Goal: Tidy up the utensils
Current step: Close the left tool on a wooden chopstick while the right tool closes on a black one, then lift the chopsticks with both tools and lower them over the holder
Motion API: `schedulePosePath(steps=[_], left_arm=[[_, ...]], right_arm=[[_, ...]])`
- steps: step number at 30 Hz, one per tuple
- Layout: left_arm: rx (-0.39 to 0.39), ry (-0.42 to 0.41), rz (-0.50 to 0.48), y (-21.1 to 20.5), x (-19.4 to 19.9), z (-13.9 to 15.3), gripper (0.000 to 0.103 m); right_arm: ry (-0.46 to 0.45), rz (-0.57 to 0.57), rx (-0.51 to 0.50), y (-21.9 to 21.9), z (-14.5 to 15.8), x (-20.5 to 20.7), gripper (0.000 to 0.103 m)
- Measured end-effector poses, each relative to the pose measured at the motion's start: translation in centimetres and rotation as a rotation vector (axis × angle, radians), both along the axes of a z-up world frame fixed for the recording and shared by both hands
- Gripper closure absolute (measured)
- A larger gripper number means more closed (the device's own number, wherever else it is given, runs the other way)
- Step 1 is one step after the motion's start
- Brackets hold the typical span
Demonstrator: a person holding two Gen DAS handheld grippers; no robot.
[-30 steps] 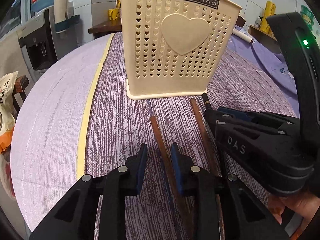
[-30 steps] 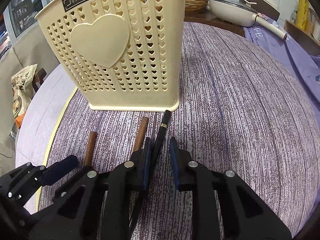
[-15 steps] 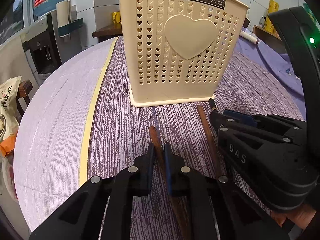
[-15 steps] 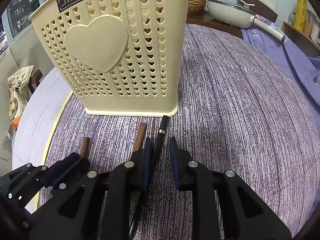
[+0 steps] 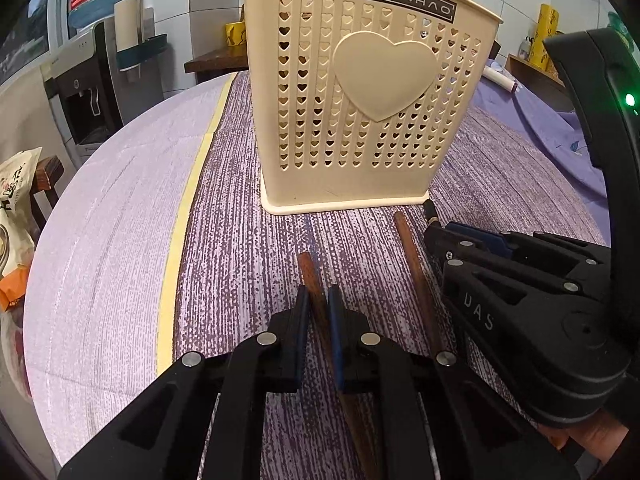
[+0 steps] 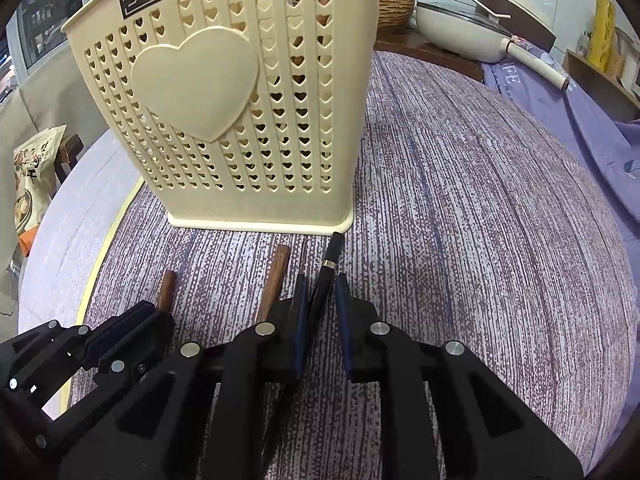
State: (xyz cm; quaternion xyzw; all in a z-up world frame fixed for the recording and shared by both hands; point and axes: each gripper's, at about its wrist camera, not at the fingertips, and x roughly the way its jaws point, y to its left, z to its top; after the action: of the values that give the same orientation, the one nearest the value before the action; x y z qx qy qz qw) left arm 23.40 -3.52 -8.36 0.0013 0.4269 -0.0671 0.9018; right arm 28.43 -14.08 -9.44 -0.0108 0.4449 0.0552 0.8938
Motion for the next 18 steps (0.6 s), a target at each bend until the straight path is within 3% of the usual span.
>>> schedulePosePath(steps=[18], left_arm=[[-0.045,-0.015,0.011,0.3,-0.2,0.4,0.094]], right_arm=[[-0.002,-0.037,0.084,-1.8,0.0,0.5,0.095]])
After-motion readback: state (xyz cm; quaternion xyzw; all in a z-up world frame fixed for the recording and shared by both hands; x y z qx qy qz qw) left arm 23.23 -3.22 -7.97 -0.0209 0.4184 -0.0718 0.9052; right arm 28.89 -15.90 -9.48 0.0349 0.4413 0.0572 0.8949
